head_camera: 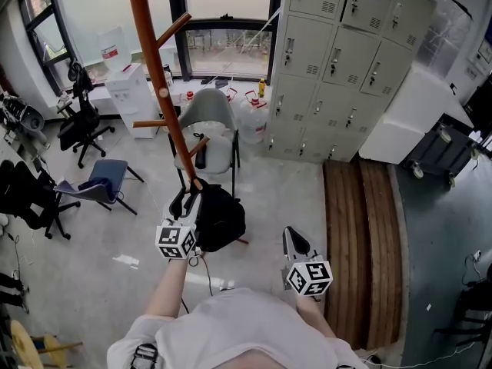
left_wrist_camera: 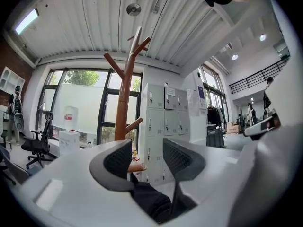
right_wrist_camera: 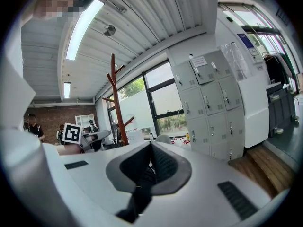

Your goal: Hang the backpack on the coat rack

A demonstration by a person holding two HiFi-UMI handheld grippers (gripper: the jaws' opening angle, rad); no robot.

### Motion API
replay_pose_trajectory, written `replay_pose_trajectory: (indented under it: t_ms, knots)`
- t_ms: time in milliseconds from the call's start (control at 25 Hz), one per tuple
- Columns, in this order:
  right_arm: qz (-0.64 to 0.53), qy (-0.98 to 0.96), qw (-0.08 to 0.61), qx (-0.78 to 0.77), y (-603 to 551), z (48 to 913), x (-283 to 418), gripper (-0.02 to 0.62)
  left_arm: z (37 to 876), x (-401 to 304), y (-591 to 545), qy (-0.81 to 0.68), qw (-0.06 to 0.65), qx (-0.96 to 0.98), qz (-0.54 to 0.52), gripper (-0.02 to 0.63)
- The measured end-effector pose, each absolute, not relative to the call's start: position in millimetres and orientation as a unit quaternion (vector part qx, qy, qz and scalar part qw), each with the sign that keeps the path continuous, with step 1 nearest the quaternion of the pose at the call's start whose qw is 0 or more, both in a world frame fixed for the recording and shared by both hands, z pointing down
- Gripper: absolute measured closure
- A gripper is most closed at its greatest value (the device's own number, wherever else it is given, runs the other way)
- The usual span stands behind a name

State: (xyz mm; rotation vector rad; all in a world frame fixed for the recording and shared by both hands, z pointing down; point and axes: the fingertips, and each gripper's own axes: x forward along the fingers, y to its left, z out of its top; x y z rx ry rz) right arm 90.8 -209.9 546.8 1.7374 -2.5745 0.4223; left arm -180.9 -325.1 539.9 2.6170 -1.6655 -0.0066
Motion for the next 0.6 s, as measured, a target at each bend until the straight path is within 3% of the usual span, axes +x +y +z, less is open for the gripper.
replay_pose_trajectory:
  t_ms: [320,600]
  knots:
    - [0.131,-0.820,-0.002,0.557,-205.2,543.5,95.4,0.588,497.8,-168.8,-291.3,-0.528,-0.040,0.848,-0.020,0.418]
    - [0.122,-0.818,-0.012,0.562,-202.5,534.3,97.8,0.588,485.2,-162.4,-259.9,-0.526,-0.032,0.849,-0.049,0.456]
